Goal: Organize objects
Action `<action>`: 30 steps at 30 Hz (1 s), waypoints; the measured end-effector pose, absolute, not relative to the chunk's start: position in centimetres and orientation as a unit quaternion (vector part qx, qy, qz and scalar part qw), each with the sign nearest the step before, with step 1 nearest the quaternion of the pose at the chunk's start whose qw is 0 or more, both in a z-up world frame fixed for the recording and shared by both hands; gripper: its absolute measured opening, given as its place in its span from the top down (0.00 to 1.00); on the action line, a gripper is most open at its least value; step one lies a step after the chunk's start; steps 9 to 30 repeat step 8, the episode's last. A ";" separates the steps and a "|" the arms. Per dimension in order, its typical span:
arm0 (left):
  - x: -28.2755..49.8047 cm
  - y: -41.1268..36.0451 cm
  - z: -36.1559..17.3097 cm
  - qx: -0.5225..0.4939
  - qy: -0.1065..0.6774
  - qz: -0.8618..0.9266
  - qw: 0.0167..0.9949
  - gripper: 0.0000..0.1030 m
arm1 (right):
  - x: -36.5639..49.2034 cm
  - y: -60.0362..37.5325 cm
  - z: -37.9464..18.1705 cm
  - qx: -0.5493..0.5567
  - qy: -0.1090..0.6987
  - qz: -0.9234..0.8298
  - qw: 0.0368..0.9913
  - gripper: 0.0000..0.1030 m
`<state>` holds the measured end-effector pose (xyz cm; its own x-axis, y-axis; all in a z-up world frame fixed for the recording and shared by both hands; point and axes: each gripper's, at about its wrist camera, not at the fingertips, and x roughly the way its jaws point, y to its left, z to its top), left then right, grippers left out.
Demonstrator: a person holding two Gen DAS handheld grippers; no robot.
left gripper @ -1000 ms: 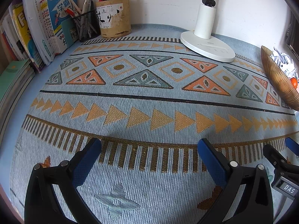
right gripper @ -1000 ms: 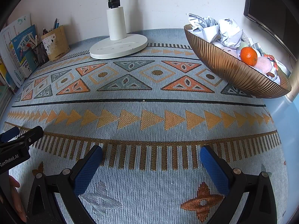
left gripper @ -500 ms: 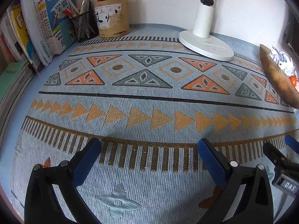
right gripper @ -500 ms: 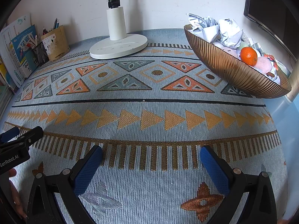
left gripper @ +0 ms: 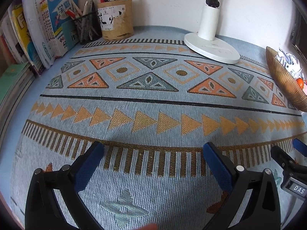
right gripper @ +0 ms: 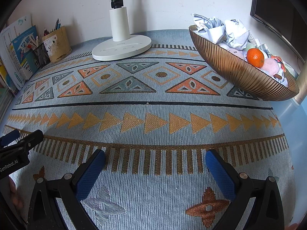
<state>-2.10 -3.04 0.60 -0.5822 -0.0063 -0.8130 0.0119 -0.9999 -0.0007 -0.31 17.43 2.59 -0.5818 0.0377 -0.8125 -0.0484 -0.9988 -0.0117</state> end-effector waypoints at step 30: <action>-2.0 -3.1 0.6 0.457 0.005 -0.889 0.006 0.00 | -0.3 17.4 2.6 -0.457 0.006 0.889 0.024 0.00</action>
